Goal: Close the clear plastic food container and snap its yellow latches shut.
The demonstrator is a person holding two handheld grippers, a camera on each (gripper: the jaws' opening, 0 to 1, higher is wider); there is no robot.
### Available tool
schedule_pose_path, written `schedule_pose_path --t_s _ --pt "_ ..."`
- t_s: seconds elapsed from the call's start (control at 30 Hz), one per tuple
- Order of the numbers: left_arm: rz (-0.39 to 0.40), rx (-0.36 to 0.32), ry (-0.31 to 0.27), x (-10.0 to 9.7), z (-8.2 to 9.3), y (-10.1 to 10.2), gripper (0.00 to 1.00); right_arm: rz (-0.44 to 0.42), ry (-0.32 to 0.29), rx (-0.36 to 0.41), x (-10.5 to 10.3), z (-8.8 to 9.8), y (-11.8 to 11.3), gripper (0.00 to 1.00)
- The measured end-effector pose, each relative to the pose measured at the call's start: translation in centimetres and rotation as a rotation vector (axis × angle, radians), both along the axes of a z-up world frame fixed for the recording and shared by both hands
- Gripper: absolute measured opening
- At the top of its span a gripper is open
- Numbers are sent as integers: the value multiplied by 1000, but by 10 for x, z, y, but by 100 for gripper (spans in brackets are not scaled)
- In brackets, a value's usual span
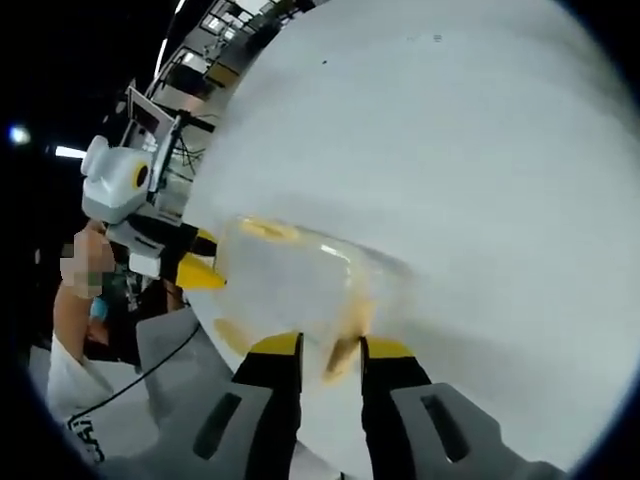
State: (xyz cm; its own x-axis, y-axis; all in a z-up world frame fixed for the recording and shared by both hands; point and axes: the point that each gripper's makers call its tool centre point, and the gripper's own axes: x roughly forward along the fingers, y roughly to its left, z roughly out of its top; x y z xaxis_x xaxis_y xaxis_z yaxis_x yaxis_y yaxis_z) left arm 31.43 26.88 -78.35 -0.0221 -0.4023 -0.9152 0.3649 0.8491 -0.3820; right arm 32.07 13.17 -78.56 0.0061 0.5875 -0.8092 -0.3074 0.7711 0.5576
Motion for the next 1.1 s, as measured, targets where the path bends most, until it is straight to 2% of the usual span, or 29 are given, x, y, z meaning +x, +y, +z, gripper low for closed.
schedule_pose_path --t_s 0.1,0.17,0.23,0.27,0.3,0.37,0.43,0.5,0.53,0.67,0.73,0.8,0.87,0.93,1.0,1.1 --pt "-35 3 -46 1 1 0 25 9 -20 -23 0 2 0 19" --pt "-126 -6 -135 6 3 -1 27 12 -39 -41 -1 3 0 19" --pt "-194 19 -219 12 7 3 27 45 -82 -64 0 4 -1 20" --pt "-214 45 -240 14 8 6 27 56 -93 -81 1 5 -2 20" --pt "-267 68 -270 15 10 10 26 92 -113 -105 1 6 -4 19" --pt "-323 93 -324 20 13 15 25 157 -145 -159 1 9 -10 16" --pt "-367 101 -378 25 18 17 25 183 -197 -192 9 16 -13 15" --pt "-401 86 -406 25 23 15 25 170 -209 -164 13 27 -8 19" --pt "-419 69 -440 28 28 12 25 185 -242 -143 18 35 -2 20" --pt "-520 -27 -575 30 45 -15 19 263 -320 -88 21 50 24 11" --pt "-537 -63 -599 26 48 -29 19 275 -311 -80 17 49 35 8" --pt "-548 -67 -606 22 46 -37 18 304 -318 -83 14 45 45 8" --pt "-597 -93 -631 15 43 -51 14 387 -332 -111 18 37 54 6" --pt "-611 -92 -631 10 39 -56 10 402 -336 -129 19 32 59 4" --pt "-663 -118 -653 4 37 -65 8 417 -352 -146 20 27 63 1" --pt "-668 -141 -649 0 33 -71 3 433 -365 -143 24 24 69 0"
